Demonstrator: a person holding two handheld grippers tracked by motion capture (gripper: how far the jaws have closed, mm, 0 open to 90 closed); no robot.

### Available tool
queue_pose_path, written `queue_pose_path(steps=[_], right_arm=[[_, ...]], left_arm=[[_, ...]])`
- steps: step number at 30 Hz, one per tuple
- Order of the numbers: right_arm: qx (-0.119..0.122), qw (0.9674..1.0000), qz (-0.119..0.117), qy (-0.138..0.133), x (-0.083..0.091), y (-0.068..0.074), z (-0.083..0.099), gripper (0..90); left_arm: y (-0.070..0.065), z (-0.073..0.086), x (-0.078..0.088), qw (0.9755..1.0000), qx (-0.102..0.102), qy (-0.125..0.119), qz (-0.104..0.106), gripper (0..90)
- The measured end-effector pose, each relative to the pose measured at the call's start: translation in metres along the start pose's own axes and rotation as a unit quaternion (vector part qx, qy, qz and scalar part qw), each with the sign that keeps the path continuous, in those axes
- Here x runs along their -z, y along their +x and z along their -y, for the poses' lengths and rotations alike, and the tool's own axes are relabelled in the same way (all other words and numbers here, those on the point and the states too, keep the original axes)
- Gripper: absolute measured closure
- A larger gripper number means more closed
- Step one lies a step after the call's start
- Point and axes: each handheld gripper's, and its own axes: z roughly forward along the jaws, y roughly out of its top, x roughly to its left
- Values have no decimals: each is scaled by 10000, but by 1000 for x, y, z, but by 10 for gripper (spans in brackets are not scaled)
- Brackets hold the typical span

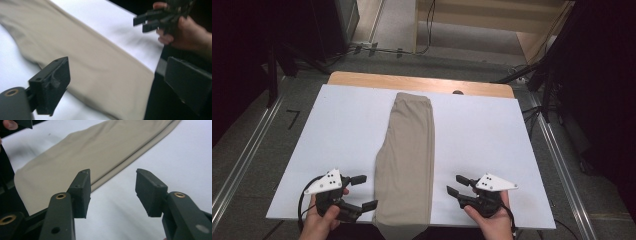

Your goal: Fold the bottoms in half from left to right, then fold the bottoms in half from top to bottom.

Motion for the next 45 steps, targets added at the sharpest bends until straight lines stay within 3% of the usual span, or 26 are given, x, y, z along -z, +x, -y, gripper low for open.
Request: queue_pose_path(steps=[2, 5, 9, 13, 17, 20, 23, 26, 30, 38, 45], right_arm=[[-85, 9998, 118, 116, 3, -6, -4, 323], [-24, 9975, 657, 251, 9, -14, -8, 236], [-90, 9985, 526, 147, 10, -29, -13, 104], [-106, 9982, 578, 115, 6, -38, -22, 0], [-128, 9984, 551, -22, 1, -43, -30, 0], [-106, 9980, 622, -38, -2, -42, -32, 0], [-61, 9977, 668, -15, -7, -42, -30, 0], [-48, 9976, 684, 3, -8, -42, -28, 0], [-114, 9973, 726, -99, -6, -44, -27, 0], [-82, 9971, 749, -97, -8, -47, -28, 0], [-13, 9980, 635, -63, -25, -51, -38, 0]], left_arm=[[7, -10, 1, 9999, -43, -77, -67, 50], [16, -25, -2, 9996, -169, -115, -190, 49], [30, -43, -14, 9992, -338, -46, -224, 0], [49, -60, -31, 9987, -436, 51, -273, 0], [70, -74, -42, 9993, -295, -6, -243, 0], [86, -85, -53, 9989, -302, 98, -354, 0], [96, -95, -59, 9984, -314, 105, -464, 0], [106, -106, -65, 9986, -182, -17, -500, 0], [115, -117, -75, 9983, -202, 53, -549, 0], [139, -125, -99, 9975, -6, 232, -661, 0], [159, -124, -115, 9959, 138, 403, -797, 0]])
